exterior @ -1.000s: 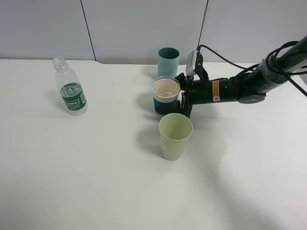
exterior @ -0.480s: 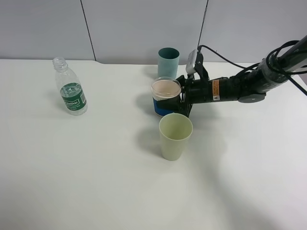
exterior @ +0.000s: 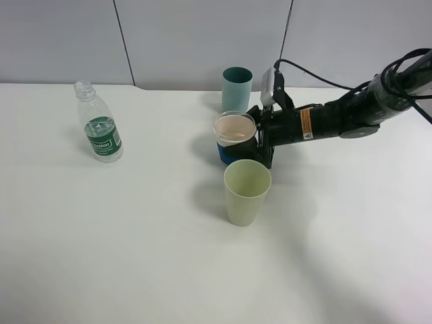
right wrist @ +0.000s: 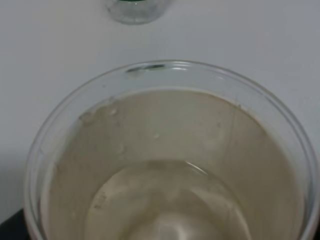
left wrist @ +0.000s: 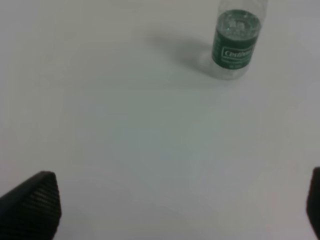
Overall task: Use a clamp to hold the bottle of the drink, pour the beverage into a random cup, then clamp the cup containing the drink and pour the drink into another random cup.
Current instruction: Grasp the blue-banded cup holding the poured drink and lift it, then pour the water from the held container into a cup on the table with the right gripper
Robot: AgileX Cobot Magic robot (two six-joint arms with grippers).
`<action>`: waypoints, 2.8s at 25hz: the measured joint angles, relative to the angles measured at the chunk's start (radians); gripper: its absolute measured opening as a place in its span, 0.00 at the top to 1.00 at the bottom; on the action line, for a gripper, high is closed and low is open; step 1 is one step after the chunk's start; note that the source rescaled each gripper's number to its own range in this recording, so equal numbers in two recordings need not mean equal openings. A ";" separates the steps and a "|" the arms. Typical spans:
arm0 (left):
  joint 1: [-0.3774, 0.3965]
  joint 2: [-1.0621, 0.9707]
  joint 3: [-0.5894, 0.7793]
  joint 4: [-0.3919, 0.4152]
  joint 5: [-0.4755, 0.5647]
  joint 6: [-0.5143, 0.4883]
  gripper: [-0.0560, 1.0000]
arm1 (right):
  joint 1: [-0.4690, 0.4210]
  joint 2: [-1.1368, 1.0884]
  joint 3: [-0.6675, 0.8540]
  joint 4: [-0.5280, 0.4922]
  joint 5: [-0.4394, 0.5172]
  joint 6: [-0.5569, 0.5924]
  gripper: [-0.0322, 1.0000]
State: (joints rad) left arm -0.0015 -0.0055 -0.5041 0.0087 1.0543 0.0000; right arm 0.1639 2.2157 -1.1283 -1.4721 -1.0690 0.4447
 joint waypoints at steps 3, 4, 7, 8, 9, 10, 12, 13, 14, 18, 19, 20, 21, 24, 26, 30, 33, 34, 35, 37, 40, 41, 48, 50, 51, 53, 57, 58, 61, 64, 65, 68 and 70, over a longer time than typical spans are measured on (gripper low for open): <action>0.000 0.000 0.000 0.000 0.000 0.000 0.00 | 0.000 -0.046 0.000 -0.031 0.001 -0.009 0.97; 0.000 0.000 0.000 0.000 0.000 0.000 0.00 | 0.000 -0.063 0.000 -0.040 0.002 -0.014 0.97; 0.000 0.000 0.000 0.000 0.000 0.000 0.00 | 0.000 -0.104 0.001 -0.059 0.021 -0.029 0.97; 0.000 0.000 0.000 0.000 0.000 0.000 0.00 | 0.000 -0.117 0.001 -0.063 0.031 -0.039 0.97; 0.000 0.000 0.000 0.000 0.000 0.000 0.00 | 0.000 -0.128 0.001 -0.067 0.040 -0.045 0.97; 0.000 0.000 0.000 0.000 0.000 0.000 0.00 | 0.000 -0.137 0.001 -0.075 0.049 -0.053 0.97; 0.000 0.000 0.000 0.000 0.000 0.000 0.00 | 0.000 -0.157 0.001 -0.094 0.056 -0.068 0.97; 0.000 0.000 0.000 0.000 0.000 0.000 0.00 | 0.000 -0.165 0.001 -0.105 0.056 -0.074 0.97; 0.000 0.000 0.000 0.000 0.000 0.000 0.00 | 0.000 -0.175 0.001 -0.116 0.056 -0.078 0.97; 0.000 0.000 0.000 0.000 0.000 0.000 0.00 | 0.000 -0.214 0.001 -0.136 0.060 -0.098 0.97; 0.000 0.000 0.000 0.000 0.000 0.000 0.00 | 0.000 -0.224 0.001 -0.137 0.062 -0.105 0.97; 0.000 0.000 0.000 0.000 0.000 0.000 0.00 | 0.000 -0.234 0.001 -0.137 0.062 -0.118 0.97; 0.000 0.000 0.000 0.000 0.000 0.000 0.00 | 0.000 -0.242 0.001 -0.137 0.062 -0.131 0.97; 0.000 0.000 0.000 0.000 0.000 0.000 0.00 | 0.000 -0.256 0.001 -0.138 0.062 -0.177 0.97; 0.000 0.000 0.000 0.000 0.000 0.000 0.00 | 0.000 -0.258 0.001 -0.143 0.062 -0.210 0.97; 0.000 -0.001 0.000 0.000 0.000 0.000 0.00 | 0.000 -0.258 0.001 -0.178 0.034 -0.254 0.97; 0.000 -0.001 0.000 0.000 0.000 0.000 0.00 | 0.000 -0.258 0.001 -0.183 -0.024 -0.275 0.97; 0.000 -0.001 0.000 0.000 0.000 0.000 0.00 | 0.000 -0.258 0.001 -0.185 -0.038 -0.279 0.97; 0.000 -0.001 0.000 0.000 0.000 0.000 0.00 | 0.000 -0.258 0.001 -0.187 -0.045 -0.284 0.97; 0.000 -0.001 0.000 0.000 0.000 0.000 0.00 | 0.000 -0.259 0.001 -0.190 -0.054 -0.293 0.97; 0.000 -0.001 0.000 0.000 0.000 0.000 0.00 | 0.000 -0.265 0.001 -0.215 -0.055 -0.314 0.97; 0.000 -0.001 0.000 0.000 0.000 0.000 0.00 | 0.000 -0.273 0.001 -0.227 -0.055 -0.321 0.97; 0.000 -0.001 0.000 0.000 0.000 0.000 0.00 | 0.014 -0.361 0.001 -0.275 -0.056 -0.329 0.97; 0.000 -0.001 0.000 0.000 0.000 0.000 0.00 | 0.027 -0.380 0.001 -0.277 -0.056 -0.329 0.97; 0.000 -0.001 0.000 0.000 0.000 0.000 0.00 | 0.033 -0.389 0.001 -0.277 -0.056 -0.329 0.97; 0.000 -0.001 0.000 0.000 0.000 0.000 0.00 | 0.042 -0.398 0.001 -0.277 -0.057 -0.331 0.97; 0.000 -0.001 0.000 0.000 0.000 0.000 0.00 | 0.058 -0.401 0.001 -0.277 -0.053 -0.351 0.97; 0.000 -0.001 0.000 0.000 0.000 0.000 0.00 | 0.062 -0.402 0.001 -0.278 -0.052 -0.365 0.97; 0.000 -0.001 0.000 0.000 0.000 0.000 0.00 | 0.073 -0.411 0.001 -0.284 -0.042 -0.404 0.97; 0.000 -0.001 0.000 0.000 0.000 0.000 0.00 | 0.080 -0.412 0.001 -0.284 -0.035 -0.434 0.97; 0.000 -0.001 0.000 0.000 0.000 0.000 0.00 | 0.081 -0.412 0.001 -0.285 -0.034 -0.445 0.97; 0.000 -0.001 0.000 0.000 0.000 0.000 0.00 | 0.081 -0.412 0.001 -0.285 -0.033 -0.461 0.97; 0.000 -0.001 0.000 0.000 0.000 0.000 0.00 | 0.081 -0.412 0.001 -0.285 -0.032 -0.466 0.97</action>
State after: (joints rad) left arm -0.0015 -0.0067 -0.5041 0.0087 1.0543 0.0000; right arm 0.2452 1.8040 -1.1272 -1.7569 -1.1010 -0.0217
